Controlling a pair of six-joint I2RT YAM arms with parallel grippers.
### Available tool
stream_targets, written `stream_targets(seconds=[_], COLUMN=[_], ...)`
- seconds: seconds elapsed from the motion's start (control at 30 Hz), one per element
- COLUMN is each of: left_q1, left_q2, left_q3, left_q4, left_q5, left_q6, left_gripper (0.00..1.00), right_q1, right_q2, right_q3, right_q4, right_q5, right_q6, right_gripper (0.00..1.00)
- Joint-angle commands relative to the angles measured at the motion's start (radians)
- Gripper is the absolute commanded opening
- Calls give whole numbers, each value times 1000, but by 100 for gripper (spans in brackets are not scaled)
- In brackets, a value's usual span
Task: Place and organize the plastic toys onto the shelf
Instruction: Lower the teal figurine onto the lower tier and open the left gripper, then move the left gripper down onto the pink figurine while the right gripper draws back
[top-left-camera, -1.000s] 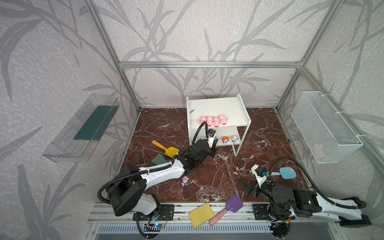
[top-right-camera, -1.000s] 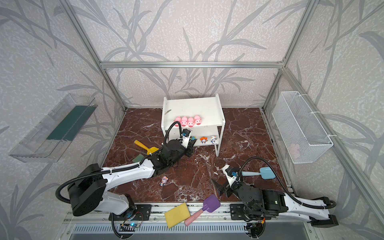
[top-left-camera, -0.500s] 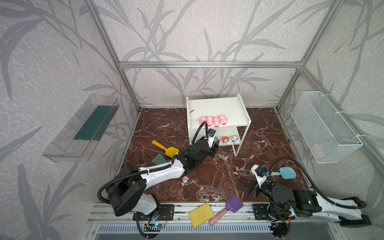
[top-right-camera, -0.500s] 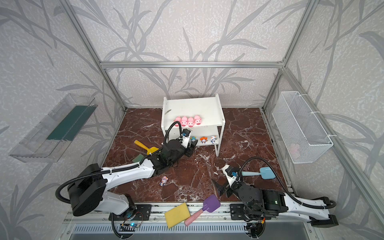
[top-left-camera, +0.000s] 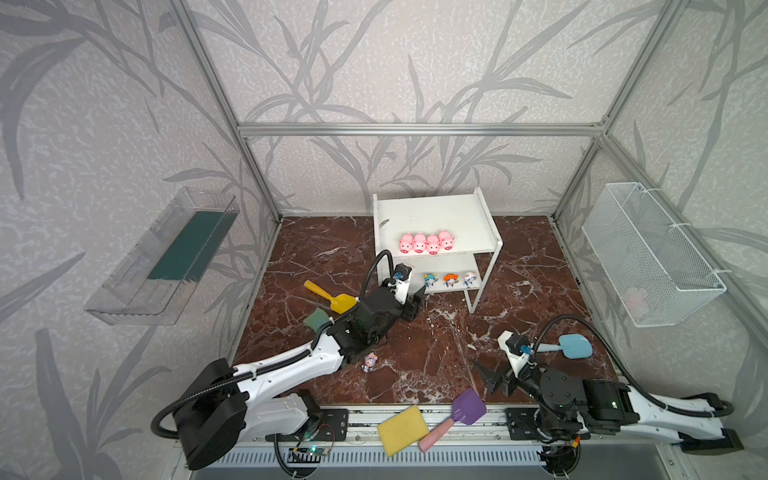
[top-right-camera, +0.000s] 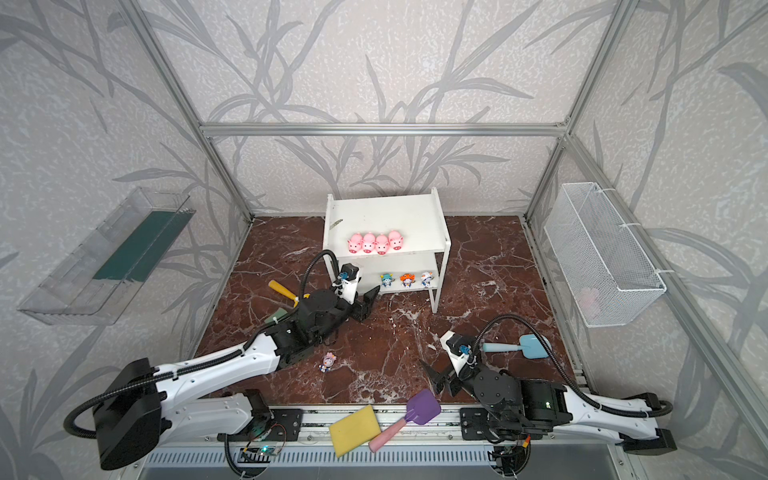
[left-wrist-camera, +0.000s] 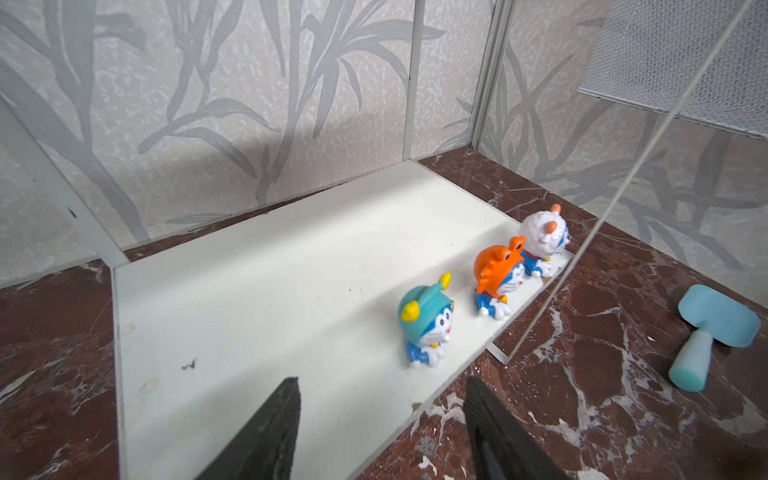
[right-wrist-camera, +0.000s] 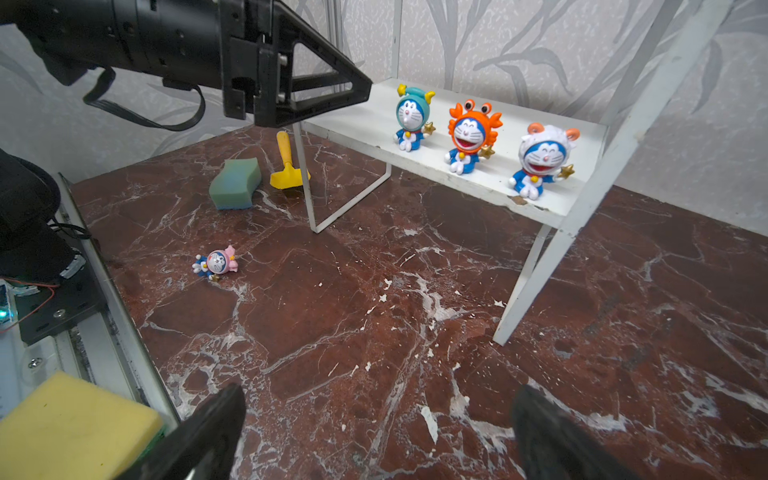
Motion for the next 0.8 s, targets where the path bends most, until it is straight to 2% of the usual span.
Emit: stream_targets(seconds=[0.0,0.13,0.23,0.4,0.47,0.57,0.67,0.77], left_q1=[0,-5,-13,-20,-56,-66,-66,-66], left_q2=[-92,-210,-308,-509,-597,-670,-692,-720], left_q3=[-44,-82,-89,-110,-132,-146,-168,-203], left_q4=[-105,-224,-351,-577,-639,-728,-815,-855], left_q5=[98,206,221,159,54,-31,-33,-4], left_q6=[-19,-44,-65,-110,-159,-253,-315,-390], left_gripper=[65,65,65,66,69,70,71,71], right_q1=[7,8,5,-48,-79,-91,-105,-120], right_q2=[34,118,218,500,633,803,934,1002], right_q3=[-25,-50,-78,-76,-38,19,79,112], right_q4=[94,205,340,572,622,697,722,746], right_q5=[-24,-60,-114,-265,-345,-414,-462,-499], right_q6=[-22,-32,-54,-56,-45,-72,-62,-44], right_gripper=[99,99,99,99,99,99,99,100])
